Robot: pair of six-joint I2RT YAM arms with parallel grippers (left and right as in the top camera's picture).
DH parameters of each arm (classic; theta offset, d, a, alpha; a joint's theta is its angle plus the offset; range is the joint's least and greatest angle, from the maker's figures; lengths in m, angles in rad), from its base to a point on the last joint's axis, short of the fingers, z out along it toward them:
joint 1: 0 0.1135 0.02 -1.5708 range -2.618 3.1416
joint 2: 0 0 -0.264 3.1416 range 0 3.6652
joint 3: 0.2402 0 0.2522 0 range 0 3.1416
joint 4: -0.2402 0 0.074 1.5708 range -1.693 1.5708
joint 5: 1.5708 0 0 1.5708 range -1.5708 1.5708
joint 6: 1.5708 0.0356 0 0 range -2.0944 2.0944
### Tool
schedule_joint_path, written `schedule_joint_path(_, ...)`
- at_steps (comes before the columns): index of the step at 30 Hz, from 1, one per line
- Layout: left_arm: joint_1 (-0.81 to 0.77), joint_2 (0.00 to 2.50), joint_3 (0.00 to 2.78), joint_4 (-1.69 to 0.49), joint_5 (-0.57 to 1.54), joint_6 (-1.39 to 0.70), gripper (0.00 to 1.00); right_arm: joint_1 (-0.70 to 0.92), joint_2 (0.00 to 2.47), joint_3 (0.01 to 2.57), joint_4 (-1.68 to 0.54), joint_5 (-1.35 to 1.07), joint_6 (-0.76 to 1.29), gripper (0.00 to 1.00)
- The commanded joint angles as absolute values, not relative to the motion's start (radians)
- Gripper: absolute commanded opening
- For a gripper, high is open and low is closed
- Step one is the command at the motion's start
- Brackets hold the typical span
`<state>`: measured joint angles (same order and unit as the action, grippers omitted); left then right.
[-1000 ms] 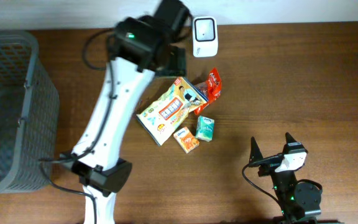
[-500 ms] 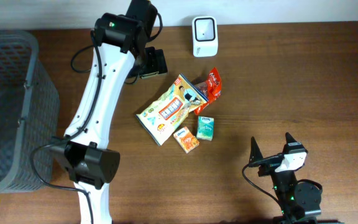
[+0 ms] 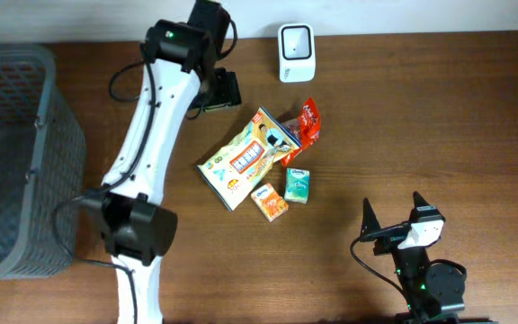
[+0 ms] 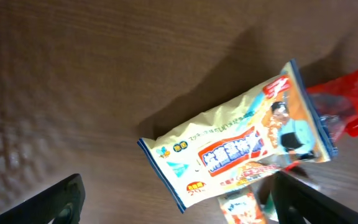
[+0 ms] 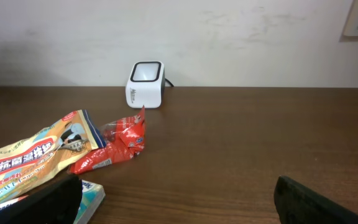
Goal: Scan the item barcode
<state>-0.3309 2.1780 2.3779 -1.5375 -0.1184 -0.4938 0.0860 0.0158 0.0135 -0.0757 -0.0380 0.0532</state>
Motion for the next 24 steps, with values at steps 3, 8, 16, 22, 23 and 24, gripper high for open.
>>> schedule_joint_path(3, -0.327, 2.248, 2.370, -1.530, -0.022, -0.329, 1.00, 0.091, 0.009, 0.006, -0.078, -0.033, 0.057, 0.98)
schedule_joint_path(8, -0.327, 2.386, 2.370, -1.480, 0.135, -0.117, 0.99, 0.091, 0.009, 0.006, -0.078, -0.033, 0.057, 0.98)
schedule_joint_path(16, -0.327, 2.504, 2.370, -1.425, 0.139, -0.115, 0.99, 0.091, 0.009, 0.006, -0.078, -0.033, 0.057, 0.98)
schedule_joint_path(22, -0.327, 2.506, 2.377, -1.393, 0.222, -0.114, 0.77, 0.091, 0.009, 0.006, -0.078, -0.033, 0.057, 0.98)
schedule_joint_path(23, -0.327, 2.506, 2.393, -1.393, 0.222, -0.114, 0.76, 0.091, 0.009, 0.006, -0.078, -0.033, 0.057, 0.99)
schedule_joint_path(24, -0.327, 2.506, 2.415, -1.394, 0.222, -0.114, 0.75, 0.091, 0.009, 0.006, -0.078, -0.033, 0.057, 0.99)
